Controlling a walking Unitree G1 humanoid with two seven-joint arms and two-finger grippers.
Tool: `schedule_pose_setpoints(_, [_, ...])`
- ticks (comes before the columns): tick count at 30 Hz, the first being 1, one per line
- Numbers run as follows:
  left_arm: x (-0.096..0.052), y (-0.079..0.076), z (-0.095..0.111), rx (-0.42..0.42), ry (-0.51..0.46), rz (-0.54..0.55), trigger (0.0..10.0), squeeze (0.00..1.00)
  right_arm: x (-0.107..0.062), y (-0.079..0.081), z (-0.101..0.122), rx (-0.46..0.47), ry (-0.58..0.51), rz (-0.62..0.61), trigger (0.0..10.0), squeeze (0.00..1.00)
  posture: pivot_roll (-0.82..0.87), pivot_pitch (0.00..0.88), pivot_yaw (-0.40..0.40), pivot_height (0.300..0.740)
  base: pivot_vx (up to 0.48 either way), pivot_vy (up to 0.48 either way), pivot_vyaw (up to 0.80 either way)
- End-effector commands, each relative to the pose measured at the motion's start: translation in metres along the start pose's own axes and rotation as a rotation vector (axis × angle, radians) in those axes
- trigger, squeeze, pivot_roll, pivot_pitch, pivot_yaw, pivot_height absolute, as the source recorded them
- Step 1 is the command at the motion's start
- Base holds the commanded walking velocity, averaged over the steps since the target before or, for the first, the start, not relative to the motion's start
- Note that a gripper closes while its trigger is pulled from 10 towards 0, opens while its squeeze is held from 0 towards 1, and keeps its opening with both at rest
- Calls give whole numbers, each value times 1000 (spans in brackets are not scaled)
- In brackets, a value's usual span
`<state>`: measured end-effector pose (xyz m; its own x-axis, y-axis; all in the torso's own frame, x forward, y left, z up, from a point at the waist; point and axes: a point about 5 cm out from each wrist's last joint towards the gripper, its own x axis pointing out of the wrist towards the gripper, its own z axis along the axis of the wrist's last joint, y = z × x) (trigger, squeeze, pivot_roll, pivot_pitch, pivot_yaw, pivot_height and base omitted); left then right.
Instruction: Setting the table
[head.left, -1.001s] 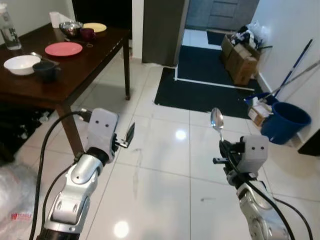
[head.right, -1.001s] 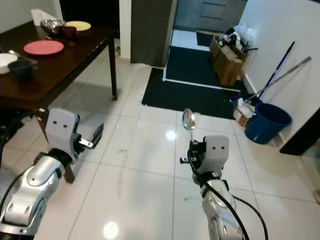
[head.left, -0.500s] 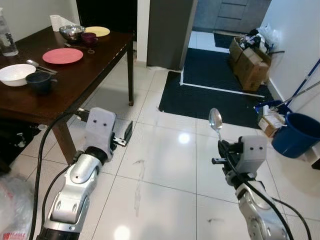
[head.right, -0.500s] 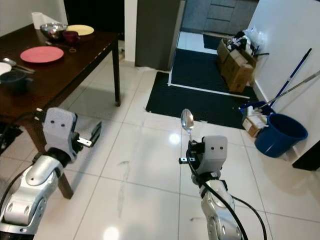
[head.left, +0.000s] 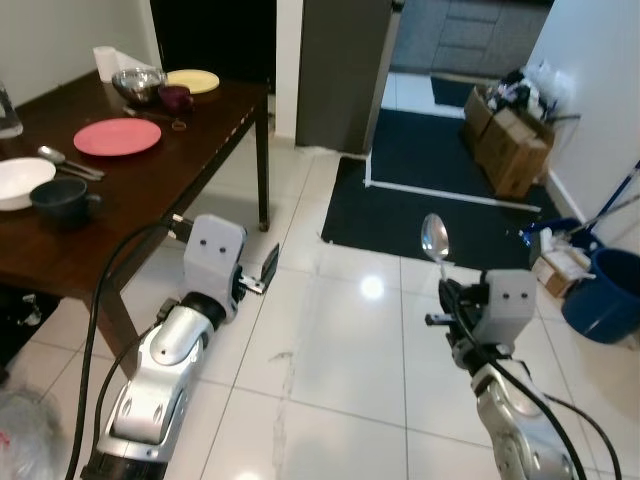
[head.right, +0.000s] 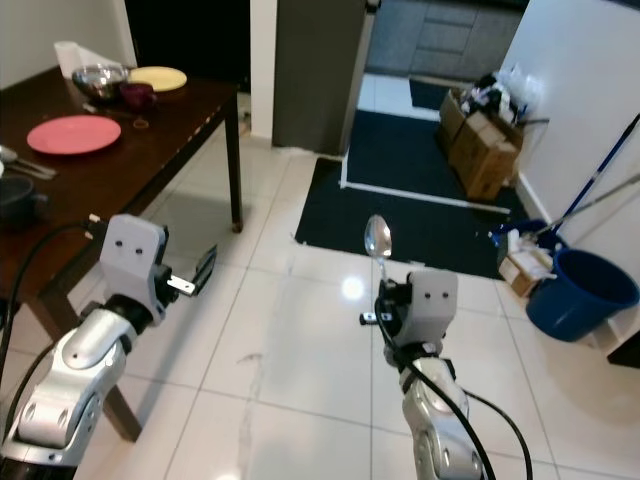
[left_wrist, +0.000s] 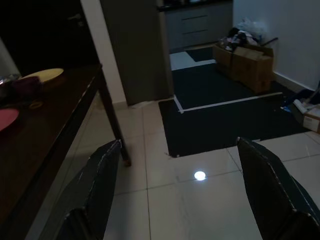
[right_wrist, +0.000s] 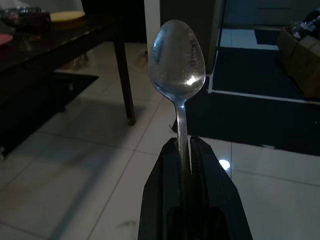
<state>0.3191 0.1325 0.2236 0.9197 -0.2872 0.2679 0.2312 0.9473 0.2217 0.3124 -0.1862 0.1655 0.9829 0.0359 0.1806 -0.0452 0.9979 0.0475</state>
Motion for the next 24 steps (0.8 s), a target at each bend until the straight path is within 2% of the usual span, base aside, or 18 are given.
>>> schedule_pose_setpoints(1, [1, -6, -4, 6, 10, -27, 10000, 0, -1, -4, -2, 0, 2, -22, 10000, 0, 24, 70, 46, 740, 480, 0, 0])
schedule_pose_setpoints(8, [6, -11, -3, 2, 3, -49, 10000, 0, -1, -3, -3, 5, -5, -30, 10000, 0, 18, 59, 61, 740, 480, 0, 0])
schedule_pose_setpoints(24, [14, -9, -2, 9, -5, -79, 10000, 0, 3, 1, -2, 15, -30, -41, 10000, 0, 9, 41, 108, 740, 476, 0, 0])
